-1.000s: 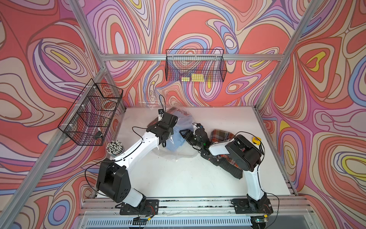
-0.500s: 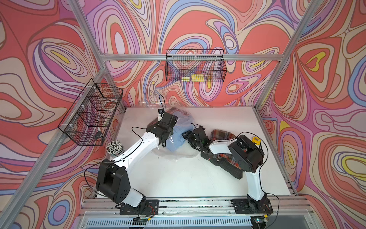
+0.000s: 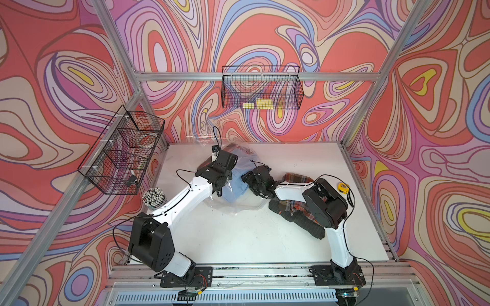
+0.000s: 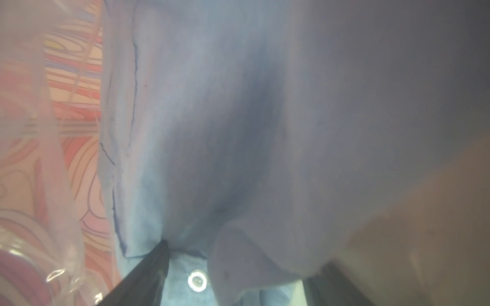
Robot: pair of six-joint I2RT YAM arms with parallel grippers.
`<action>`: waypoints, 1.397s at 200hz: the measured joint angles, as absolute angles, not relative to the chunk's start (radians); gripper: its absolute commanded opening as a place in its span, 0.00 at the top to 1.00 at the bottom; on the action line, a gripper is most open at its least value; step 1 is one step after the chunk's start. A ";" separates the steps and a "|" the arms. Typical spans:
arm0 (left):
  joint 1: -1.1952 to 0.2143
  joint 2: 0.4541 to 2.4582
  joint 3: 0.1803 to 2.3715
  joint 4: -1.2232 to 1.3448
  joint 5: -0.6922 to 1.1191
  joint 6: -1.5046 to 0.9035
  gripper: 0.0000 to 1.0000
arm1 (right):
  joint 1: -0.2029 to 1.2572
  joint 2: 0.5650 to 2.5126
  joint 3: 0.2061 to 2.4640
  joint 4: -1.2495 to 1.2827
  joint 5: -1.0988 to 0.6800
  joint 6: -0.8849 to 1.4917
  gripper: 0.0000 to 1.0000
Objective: Take the shirt out of the vacuum bag
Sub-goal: Take out the shirt from the vacuum bag.
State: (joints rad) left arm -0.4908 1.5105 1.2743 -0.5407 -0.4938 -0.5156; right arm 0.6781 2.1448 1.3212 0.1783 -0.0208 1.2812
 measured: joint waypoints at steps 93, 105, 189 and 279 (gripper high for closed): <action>-0.491 1.509 1.274 -0.541 -0.494 -0.515 1.00 | 0.749 2.115 1.334 0.043 0.074 1.299 0.24; -0.491 1.508 1.274 -0.541 -0.494 -0.515 1.00 | 0.750 2.116 1.341 0.028 0.074 1.301 0.25; -0.491 1.505 1.274 -0.533 -0.495 -0.501 1.00 | 0.739 2.198 1.461 -0.002 0.075 1.308 0.32; -0.491 1.492 1.274 -0.527 -0.494 -0.501 1.00 | 0.734 2.206 1.411 0.034 0.081 1.325 0.94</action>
